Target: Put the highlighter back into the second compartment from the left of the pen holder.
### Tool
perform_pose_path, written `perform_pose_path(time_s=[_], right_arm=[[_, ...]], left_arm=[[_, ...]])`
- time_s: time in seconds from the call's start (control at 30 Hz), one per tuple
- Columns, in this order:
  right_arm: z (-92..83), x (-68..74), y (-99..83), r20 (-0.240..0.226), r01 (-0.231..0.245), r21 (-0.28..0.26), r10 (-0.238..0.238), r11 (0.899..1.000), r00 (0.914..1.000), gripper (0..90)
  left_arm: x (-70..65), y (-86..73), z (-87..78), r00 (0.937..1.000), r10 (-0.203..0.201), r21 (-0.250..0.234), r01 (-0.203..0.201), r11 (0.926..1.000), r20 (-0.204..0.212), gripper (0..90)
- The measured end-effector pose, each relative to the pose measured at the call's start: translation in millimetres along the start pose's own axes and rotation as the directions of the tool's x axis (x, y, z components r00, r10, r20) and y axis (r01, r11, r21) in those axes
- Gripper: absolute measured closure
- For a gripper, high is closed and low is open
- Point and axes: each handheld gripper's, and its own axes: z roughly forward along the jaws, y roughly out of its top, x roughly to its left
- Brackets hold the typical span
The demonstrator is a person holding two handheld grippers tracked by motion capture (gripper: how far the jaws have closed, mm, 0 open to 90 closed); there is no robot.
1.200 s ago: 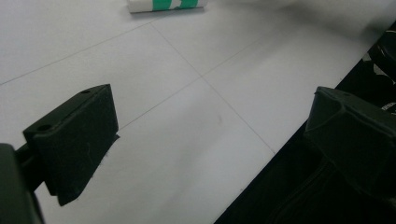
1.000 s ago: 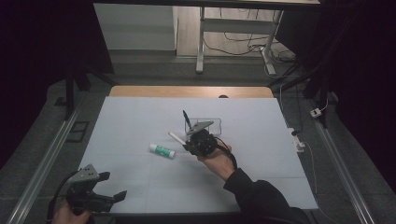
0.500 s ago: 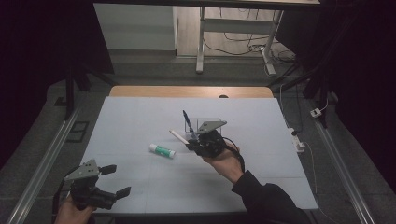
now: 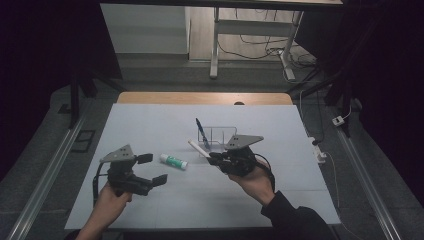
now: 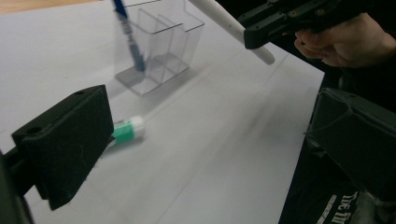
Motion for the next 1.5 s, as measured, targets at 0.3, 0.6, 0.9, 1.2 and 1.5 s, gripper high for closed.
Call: perform_pose_path(time_s=[0.3, 0.6, 0.9, 1.2, 1.5], right_arm=[[-14.1, 6.3, -9.0, -0.038, 0.017, -0.030, -0.018, 0.999, 0.9991, 78.8], [-21.0, 10.4, -12.5, -0.059, 0.034, -0.076, -0.038, 0.997, 0.9975, 78.8], [-23.0, 12.3, -12.8, -0.065, 0.056, -0.094, -0.062, 0.994, 0.9959, 78.8], [-22.3, 13.3, -13.3, -0.074, 0.072, -0.098, -0.079, 0.993, 0.9941, 78.8], [-18.4, 14.9, -15.3, -0.078, 0.093, -0.089, -0.100, 0.992, 0.9919, 78.6]], left_arm=[[2.7, 22.6, 35.1, 0.9895, 0.028, -0.027, -0.024, 0.9993, 0.142, 0.5], [6.2, 38.9, 59.4, 0.9650, 0.015, -0.066, 0.003, 0.9978, 0.262, 18.5], [7.9, 42.5, 66.8, 0.9430, 0.019, -0.062, 0.001, 0.9981, 0.332, 43.7], [14.0, 40.4, 69.9, 0.9175, -0.025, -0.061, 0.053, 0.9967, 0.397, 67.0], [17.9, 39.6, 71.0, 0.8917, -0.060, -0.041, 0.088, 0.9953, 0.449, 77.7]])
